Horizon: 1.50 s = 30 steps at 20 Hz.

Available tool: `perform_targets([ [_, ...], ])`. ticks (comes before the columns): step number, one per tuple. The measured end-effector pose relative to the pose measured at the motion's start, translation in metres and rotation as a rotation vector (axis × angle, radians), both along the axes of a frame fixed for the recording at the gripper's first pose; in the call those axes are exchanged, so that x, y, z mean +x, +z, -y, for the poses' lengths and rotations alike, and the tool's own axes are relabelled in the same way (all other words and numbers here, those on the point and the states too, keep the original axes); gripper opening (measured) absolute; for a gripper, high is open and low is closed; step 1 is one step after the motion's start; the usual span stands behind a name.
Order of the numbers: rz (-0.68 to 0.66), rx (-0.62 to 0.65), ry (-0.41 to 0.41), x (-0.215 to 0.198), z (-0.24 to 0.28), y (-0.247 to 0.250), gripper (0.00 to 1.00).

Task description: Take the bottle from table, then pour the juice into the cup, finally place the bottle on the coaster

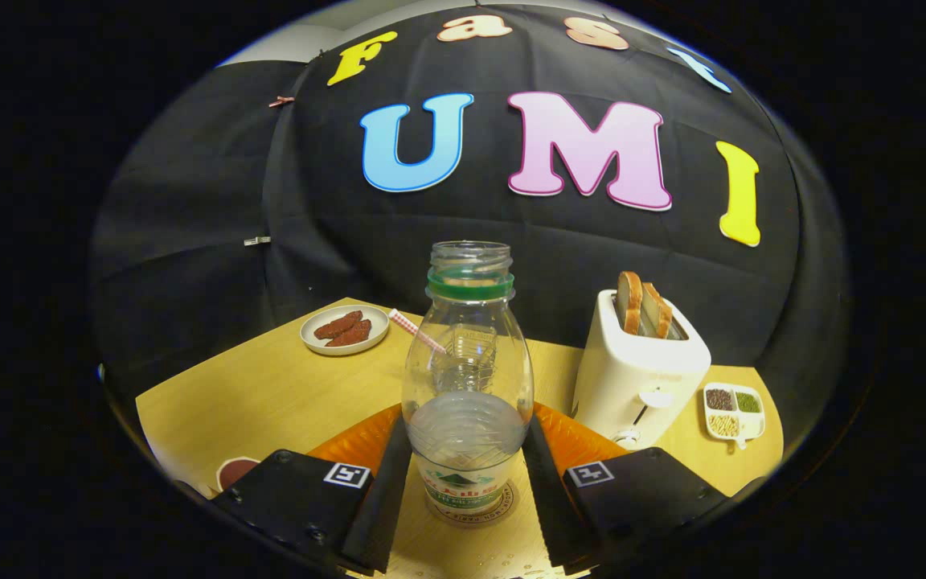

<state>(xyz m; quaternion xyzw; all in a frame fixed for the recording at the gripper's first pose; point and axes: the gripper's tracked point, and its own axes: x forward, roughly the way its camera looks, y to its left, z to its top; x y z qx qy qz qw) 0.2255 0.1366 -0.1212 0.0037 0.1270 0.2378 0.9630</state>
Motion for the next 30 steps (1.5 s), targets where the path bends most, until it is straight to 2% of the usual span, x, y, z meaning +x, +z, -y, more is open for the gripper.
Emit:
perform_targets([
  [3,0.002,0.019,-0.018,0.005,0.007,-0.013,0.74],
  [8,0.057,0.011,0.006,0.007,0.000,-0.010,0.74],
  [12,0.047,0.005,0.011,0.003,-0.003,-0.026,0.73],
  [18,0.049,0.020,0.003,0.003,-0.001,-0.024,0.77],
  [21,0.030,0.016,-0.002,0.000,0.001,-0.026,0.82],
  [22,0.025,0.014,-0.005,-0.002,0.002,-0.025,0.89],
  [23,0.021,0.014,-0.007,-0.004,0.004,-0.024,1.00],
  [30,0.031,-0.005,-0.014,-0.028,0.017,0.000,0.98],
])
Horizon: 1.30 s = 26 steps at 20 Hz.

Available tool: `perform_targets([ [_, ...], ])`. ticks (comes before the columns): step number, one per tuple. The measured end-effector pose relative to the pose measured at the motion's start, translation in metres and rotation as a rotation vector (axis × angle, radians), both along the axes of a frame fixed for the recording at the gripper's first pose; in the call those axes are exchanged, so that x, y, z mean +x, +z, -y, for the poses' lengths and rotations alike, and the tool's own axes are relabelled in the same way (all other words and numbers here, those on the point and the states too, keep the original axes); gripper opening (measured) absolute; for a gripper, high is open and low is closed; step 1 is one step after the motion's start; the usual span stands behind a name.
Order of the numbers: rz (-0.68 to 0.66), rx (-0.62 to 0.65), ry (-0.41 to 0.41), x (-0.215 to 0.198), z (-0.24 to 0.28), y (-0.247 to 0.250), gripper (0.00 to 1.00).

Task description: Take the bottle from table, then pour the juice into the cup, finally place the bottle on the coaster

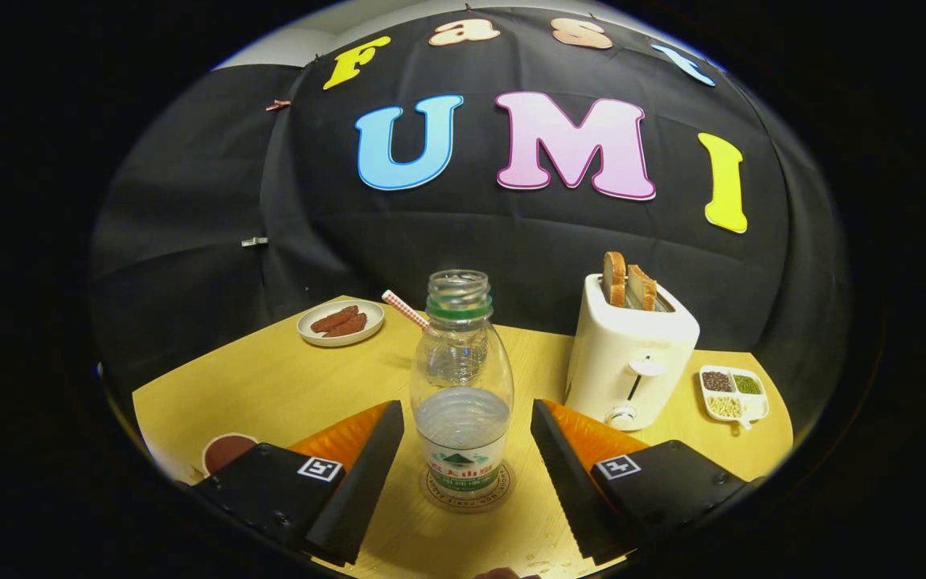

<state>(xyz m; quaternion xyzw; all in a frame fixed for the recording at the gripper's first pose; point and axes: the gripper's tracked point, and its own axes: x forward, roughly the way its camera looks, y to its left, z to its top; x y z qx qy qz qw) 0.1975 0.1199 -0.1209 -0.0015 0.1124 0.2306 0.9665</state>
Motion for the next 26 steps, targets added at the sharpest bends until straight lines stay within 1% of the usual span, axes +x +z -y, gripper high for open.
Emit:
perform_targets([
  [2,0.007,0.006,-0.008,-0.012,0.009,0.016,0.98],
  [5,0.025,0.007,-0.049,-0.033,0.033,0.048,0.98],
  [9,0.076,0.028,-0.061,-0.074,0.058,0.105,0.98],
  [12,0.121,0.020,-0.090,-0.105,0.083,0.147,0.98],
  [16,0.182,0.021,-0.208,-0.146,0.127,0.193,0.98],
  [19,0.173,0.037,-0.289,-0.178,0.155,0.206,0.98],
  [23,0.145,0.035,-0.410,-0.224,0.194,0.201,0.98],
  [26,0.115,0.036,-0.483,-0.256,0.214,0.191,0.98],
])
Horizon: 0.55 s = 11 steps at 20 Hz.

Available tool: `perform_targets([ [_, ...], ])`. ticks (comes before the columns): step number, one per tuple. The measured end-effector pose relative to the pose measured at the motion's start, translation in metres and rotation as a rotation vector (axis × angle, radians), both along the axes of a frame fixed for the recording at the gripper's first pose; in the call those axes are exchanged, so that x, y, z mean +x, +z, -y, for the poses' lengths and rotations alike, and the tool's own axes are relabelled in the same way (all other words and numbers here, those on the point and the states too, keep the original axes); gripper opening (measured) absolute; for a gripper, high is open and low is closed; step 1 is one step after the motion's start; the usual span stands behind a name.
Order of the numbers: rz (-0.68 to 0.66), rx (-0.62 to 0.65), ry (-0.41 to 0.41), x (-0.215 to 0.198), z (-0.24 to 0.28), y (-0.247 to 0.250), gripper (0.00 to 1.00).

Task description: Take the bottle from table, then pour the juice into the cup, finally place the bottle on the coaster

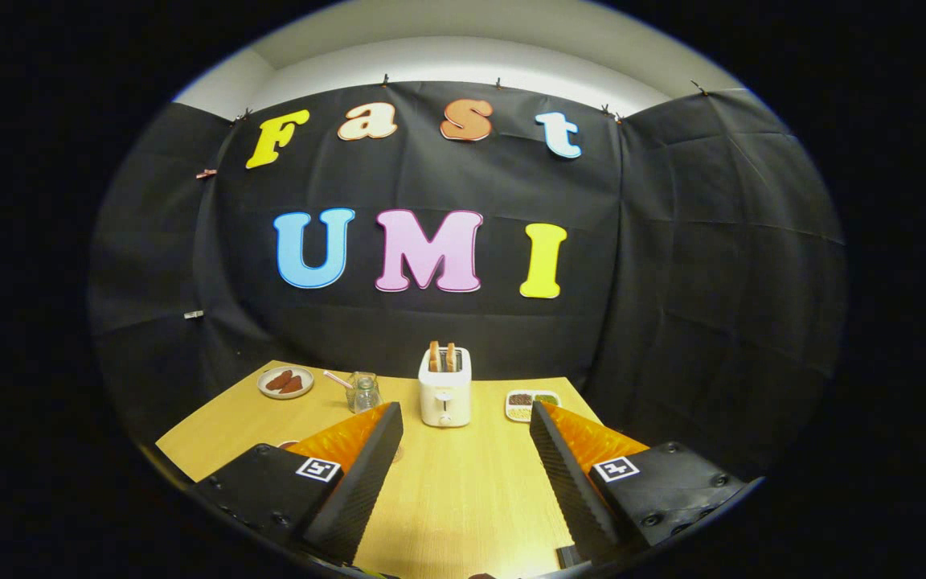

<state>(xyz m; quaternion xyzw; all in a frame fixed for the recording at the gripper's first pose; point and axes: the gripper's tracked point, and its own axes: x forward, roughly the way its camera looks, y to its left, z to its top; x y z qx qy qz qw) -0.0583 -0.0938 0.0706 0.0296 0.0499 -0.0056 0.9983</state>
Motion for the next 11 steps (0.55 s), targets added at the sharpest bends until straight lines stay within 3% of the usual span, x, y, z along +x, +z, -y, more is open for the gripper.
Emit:
perform_targets([
  [5,-0.018,0.049,-0.090,-0.030,0.021,-0.008,0.98],
  [11,-0.015,0.052,-0.082,-0.038,0.022,-0.017,0.98],
])
